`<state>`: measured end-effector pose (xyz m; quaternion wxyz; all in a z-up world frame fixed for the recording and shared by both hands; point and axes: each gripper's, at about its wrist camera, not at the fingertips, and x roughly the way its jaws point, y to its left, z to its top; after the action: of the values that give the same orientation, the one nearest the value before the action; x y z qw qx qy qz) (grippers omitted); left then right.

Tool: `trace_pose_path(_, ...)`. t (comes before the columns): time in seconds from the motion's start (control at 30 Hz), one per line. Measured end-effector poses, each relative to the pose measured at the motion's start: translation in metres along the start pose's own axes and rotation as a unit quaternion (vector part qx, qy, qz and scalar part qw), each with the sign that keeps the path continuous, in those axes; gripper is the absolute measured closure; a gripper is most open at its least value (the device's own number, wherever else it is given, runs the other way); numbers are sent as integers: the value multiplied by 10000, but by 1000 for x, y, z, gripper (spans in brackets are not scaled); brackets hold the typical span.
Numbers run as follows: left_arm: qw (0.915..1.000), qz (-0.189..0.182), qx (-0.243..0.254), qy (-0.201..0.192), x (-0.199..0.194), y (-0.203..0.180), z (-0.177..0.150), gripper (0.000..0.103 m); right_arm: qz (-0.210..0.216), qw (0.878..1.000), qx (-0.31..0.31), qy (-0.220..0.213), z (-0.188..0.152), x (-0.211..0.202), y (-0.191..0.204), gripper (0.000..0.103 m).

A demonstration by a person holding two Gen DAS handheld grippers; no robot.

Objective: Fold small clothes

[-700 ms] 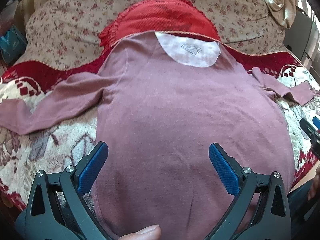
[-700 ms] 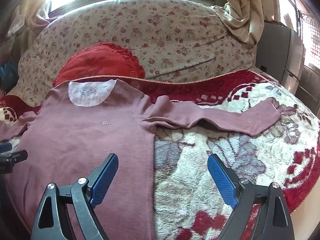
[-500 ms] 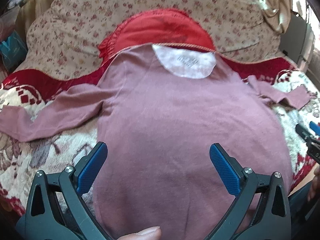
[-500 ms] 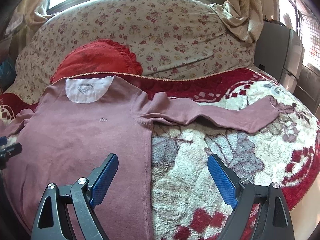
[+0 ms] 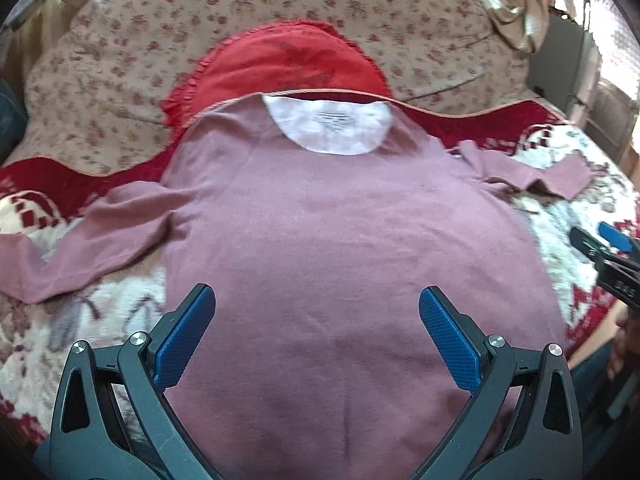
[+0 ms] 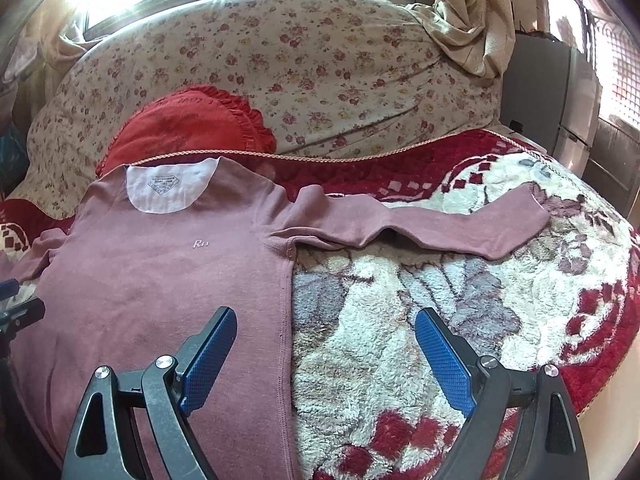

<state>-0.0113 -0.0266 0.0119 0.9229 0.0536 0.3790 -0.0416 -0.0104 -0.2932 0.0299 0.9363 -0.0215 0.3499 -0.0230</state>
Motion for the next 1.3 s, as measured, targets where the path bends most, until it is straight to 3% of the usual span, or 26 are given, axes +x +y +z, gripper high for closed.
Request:
trace_pose_path(0.27, 9987, -244, -302, 330, -3, 10, 4, 1, -27, 10000, 11, -34, 0, -5, -2, 14)
trace_pose_path(0.63, 9962, -576, -547, 370, -7, 14, 3, 1, -7, 10000, -7, -52, 3, -11, 2, 14)
trace_pose_path(0.9, 9971, -399, -539, 365, -7, 12, -1, 1, 8, 10000, -22, -61, 5, -12, 6, 14)
trace_pose_path(1.3, 9938, -517, -853, 502, -13, 23, 0, 1, 39, 9999, -35, -113, 7, -18, 10, 14)
